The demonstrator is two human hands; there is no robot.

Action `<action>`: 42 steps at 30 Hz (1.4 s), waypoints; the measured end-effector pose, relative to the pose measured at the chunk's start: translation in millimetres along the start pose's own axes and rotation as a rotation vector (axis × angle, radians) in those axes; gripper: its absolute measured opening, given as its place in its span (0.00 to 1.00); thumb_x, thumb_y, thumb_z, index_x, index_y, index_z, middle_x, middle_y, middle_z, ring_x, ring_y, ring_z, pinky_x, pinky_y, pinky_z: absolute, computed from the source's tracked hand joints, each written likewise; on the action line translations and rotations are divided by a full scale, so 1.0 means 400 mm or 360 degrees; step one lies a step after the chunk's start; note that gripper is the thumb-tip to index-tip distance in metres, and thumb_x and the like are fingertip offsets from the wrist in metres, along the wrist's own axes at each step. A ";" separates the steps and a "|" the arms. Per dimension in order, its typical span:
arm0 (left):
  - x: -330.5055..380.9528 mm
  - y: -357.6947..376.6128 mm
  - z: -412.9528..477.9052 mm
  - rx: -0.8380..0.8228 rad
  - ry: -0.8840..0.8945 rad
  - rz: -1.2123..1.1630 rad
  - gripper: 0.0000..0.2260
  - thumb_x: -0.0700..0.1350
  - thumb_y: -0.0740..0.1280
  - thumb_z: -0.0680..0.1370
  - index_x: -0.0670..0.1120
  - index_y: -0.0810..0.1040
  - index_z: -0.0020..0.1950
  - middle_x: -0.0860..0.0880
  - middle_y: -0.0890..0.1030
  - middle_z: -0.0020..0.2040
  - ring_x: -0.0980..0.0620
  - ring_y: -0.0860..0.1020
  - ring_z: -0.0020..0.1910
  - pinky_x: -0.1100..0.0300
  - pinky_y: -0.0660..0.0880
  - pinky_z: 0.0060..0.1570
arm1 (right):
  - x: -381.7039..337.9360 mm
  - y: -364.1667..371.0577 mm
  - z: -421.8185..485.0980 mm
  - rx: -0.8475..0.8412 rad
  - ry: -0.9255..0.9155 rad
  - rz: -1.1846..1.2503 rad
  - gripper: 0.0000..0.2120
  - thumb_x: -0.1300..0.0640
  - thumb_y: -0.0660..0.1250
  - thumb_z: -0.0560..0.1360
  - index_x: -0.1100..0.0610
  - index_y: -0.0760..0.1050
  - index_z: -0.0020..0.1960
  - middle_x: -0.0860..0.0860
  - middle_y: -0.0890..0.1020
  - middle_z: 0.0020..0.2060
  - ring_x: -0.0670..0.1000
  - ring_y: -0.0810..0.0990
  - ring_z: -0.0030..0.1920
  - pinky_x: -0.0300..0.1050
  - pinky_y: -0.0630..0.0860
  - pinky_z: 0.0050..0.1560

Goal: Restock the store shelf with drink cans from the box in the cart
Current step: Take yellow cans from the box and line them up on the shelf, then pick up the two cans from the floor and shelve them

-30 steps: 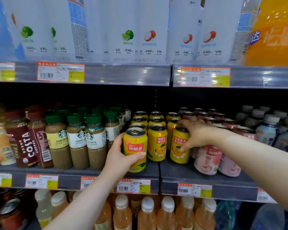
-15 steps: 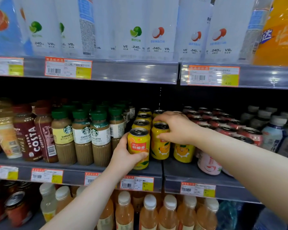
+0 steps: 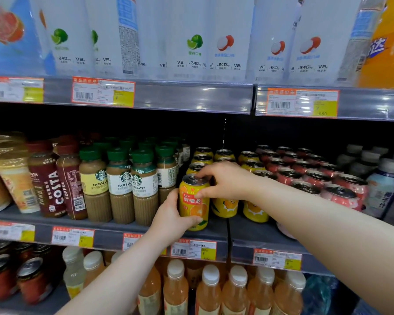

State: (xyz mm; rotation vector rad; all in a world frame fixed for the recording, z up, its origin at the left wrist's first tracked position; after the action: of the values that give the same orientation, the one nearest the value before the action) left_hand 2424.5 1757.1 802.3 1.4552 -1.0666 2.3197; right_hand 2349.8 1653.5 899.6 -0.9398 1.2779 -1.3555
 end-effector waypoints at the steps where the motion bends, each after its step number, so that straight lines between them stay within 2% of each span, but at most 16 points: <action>1: -0.001 -0.001 0.000 0.0004 0.0001 0.0004 0.35 0.45 0.76 0.67 0.51 0.63 0.70 0.50 0.76 0.61 0.51 0.75 0.59 0.57 0.73 0.57 | -0.001 0.001 -0.001 0.0018 0.0009 -0.0020 0.31 0.37 0.67 0.69 0.49 0.69 0.68 0.49 0.76 0.64 0.53 0.73 0.63 0.53 0.71 0.64; 4: -0.004 0.001 0.001 0.0009 -0.0004 0.0019 0.36 0.45 0.76 0.67 0.51 0.63 0.71 0.50 0.76 0.61 0.51 0.75 0.59 0.56 0.73 0.58 | 0.000 0.001 -0.003 0.0065 0.0040 -0.0012 0.31 0.36 0.67 0.68 0.49 0.70 0.67 0.49 0.77 0.63 0.53 0.73 0.63 0.53 0.71 0.64; 10: -0.007 0.005 0.002 -0.0003 -0.0012 0.0013 0.36 0.46 0.76 0.68 0.52 0.62 0.71 0.50 0.77 0.61 0.52 0.75 0.56 0.59 0.72 0.54 | 0.001 0.010 -0.011 0.0083 0.0080 0.0092 0.31 0.38 0.67 0.69 0.50 0.70 0.68 0.49 0.76 0.64 0.51 0.73 0.64 0.51 0.72 0.63; 15: -0.001 0.010 -0.004 0.0035 -0.0053 0.0027 0.38 0.45 0.75 0.69 0.51 0.58 0.73 0.48 0.75 0.62 0.51 0.74 0.56 0.58 0.72 0.52 | -0.008 0.016 -0.028 0.0081 0.0125 0.0058 0.30 0.39 0.65 0.72 0.49 0.66 0.70 0.50 0.72 0.68 0.53 0.69 0.68 0.54 0.67 0.67; 18: 0.006 0.001 -0.013 0.0075 -0.0054 0.0014 0.39 0.45 0.75 0.68 0.49 0.58 0.73 0.47 0.74 0.64 0.49 0.74 0.59 0.55 0.73 0.55 | -0.019 0.007 -0.045 0.0097 0.0160 0.0017 0.31 0.38 0.63 0.73 0.49 0.63 0.72 0.51 0.70 0.69 0.54 0.68 0.69 0.56 0.66 0.68; 22: 0.020 -0.026 -0.041 0.0187 -0.0023 0.0008 0.34 0.47 0.74 0.70 0.46 0.63 0.72 0.45 0.73 0.67 0.46 0.73 0.63 0.49 0.72 0.62 | -0.024 -0.017 -0.084 0.0179 0.0198 0.0027 0.30 0.38 0.62 0.73 0.49 0.64 0.71 0.52 0.71 0.68 0.55 0.69 0.68 0.58 0.67 0.67; 26: 0.032 -0.058 -0.088 0.0339 0.0014 0.0160 0.25 0.51 0.71 0.72 0.45 0.71 0.66 0.46 0.76 0.62 0.50 0.76 0.56 0.56 0.73 0.53 | -0.031 -0.027 -0.137 0.0229 0.0167 0.0009 0.27 0.40 0.63 0.74 0.48 0.66 0.70 0.51 0.73 0.64 0.55 0.72 0.64 0.58 0.69 0.64; 28: 0.035 -0.074 -0.119 0.0399 0.0021 0.0233 0.21 0.51 0.70 0.72 0.45 0.74 0.63 0.47 0.78 0.58 0.54 0.76 0.48 0.63 0.71 0.45 | -0.040 -0.033 -0.165 0.0280 0.0114 0.0022 0.26 0.41 0.63 0.74 0.49 0.67 0.69 0.51 0.74 0.62 0.55 0.74 0.61 0.57 0.71 0.62; 30: 0.035 -0.089 -0.156 0.0444 0.0008 0.0302 0.20 0.50 0.70 0.73 0.45 0.75 0.62 0.47 0.78 0.57 0.55 0.75 0.46 0.65 0.68 0.44 | -0.048 -0.032 -0.191 0.0305 0.0056 0.0015 0.26 0.41 0.63 0.74 0.50 0.68 0.69 0.51 0.75 0.62 0.54 0.73 0.61 0.55 0.72 0.61; 35: 0.020 -0.119 -0.278 0.0495 -0.0152 0.0557 0.23 0.53 0.68 0.73 0.47 0.71 0.66 0.46 0.74 0.62 0.47 0.74 0.60 0.53 0.72 0.59 | -0.080 0.008 -0.256 0.0269 -0.0103 -0.0011 0.25 0.41 0.62 0.75 0.51 0.68 0.68 0.51 0.72 0.66 0.53 0.69 0.66 0.52 0.69 0.66; 42: -0.061 -0.099 -0.572 0.0385 -0.0536 0.1188 0.29 0.61 0.65 0.73 0.51 0.64 0.70 0.48 0.69 0.67 0.45 0.69 0.65 0.50 0.72 0.58 | -0.174 0.168 -0.371 -0.0024 -0.0341 -0.0015 0.28 0.39 0.61 0.74 0.49 0.65 0.70 0.51 0.68 0.69 0.55 0.66 0.68 0.54 0.66 0.66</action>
State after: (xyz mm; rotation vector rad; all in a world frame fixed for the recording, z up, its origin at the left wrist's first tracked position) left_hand 2296.9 1942.9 741.9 1.8142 -1.7101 2.8273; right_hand 2229.6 1755.9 819.6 -1.0725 1.1229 -1.2180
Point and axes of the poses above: each hand's wrist, its own z-axis towards the middle knuckle, its own y-axis out of the palm, x = y × z, the point moved 6 cm from there along z, towards the middle knuckle
